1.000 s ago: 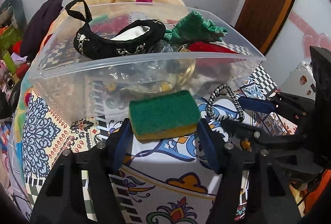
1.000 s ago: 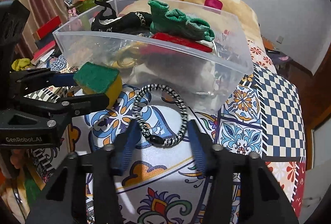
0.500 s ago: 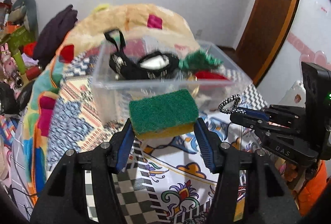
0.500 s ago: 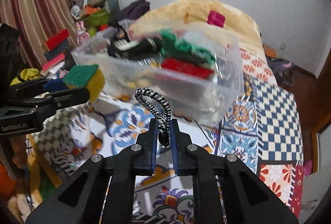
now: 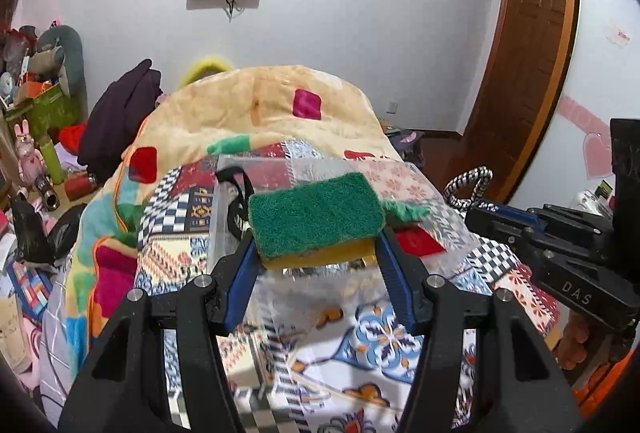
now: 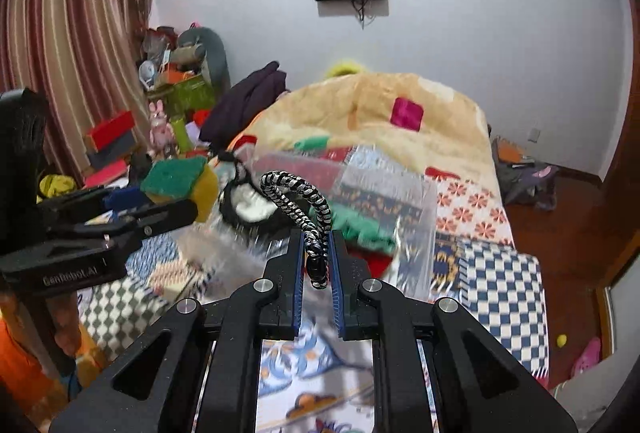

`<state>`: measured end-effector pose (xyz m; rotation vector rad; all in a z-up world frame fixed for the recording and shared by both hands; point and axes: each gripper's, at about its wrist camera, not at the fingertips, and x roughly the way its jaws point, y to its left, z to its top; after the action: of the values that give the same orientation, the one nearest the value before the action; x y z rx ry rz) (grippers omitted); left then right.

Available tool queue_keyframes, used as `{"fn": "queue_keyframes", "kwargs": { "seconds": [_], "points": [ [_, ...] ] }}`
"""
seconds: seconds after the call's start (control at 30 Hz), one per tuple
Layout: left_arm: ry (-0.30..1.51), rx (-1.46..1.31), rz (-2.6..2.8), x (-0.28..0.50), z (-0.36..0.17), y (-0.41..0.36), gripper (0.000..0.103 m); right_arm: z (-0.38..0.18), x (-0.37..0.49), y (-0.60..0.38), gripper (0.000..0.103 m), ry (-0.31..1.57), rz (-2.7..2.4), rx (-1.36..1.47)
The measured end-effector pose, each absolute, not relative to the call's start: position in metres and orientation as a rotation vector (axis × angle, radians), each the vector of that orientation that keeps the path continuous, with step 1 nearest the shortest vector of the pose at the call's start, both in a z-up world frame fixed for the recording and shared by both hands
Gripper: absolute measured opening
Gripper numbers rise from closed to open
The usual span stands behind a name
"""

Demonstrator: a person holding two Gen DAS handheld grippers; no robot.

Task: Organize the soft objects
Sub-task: 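Lower the hair tie and green sponge into the clear box and open both tools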

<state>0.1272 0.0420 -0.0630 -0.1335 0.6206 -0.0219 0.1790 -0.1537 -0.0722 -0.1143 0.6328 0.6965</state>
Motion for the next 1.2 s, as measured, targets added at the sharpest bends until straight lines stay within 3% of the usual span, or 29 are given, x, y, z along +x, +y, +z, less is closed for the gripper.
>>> {"fn": "queue_keyframes", "kwargs": {
  "seconds": [0.53, 0.63, 0.8, 0.97, 1.2],
  "points": [
    [0.731, -0.15, -0.013, 0.183, -0.099, 0.047, 0.058, -0.113, 0.217, -0.123, 0.012, 0.787, 0.657, -0.144],
    [0.74, -0.137, -0.014, 0.186, -0.102, 0.044, 0.06, -0.114, 0.218, -0.127, 0.024, 0.801, 0.659, -0.137],
    [0.751, -0.128, -0.018, 0.183, -0.104, 0.042, 0.072, -0.112, 0.214, -0.133, 0.051, 0.79, 0.653, -0.149],
    [0.739, -0.139, -0.026, 0.173, -0.101, 0.045, 0.079, -0.106, 0.21, -0.143, 0.06, 0.776, 0.662, -0.138],
    [0.654, -0.132, -0.028, 0.146, -0.08, 0.044, 0.079, -0.081, 0.2, -0.159, 0.061, 0.712, 0.673, -0.088]
  ]
}}
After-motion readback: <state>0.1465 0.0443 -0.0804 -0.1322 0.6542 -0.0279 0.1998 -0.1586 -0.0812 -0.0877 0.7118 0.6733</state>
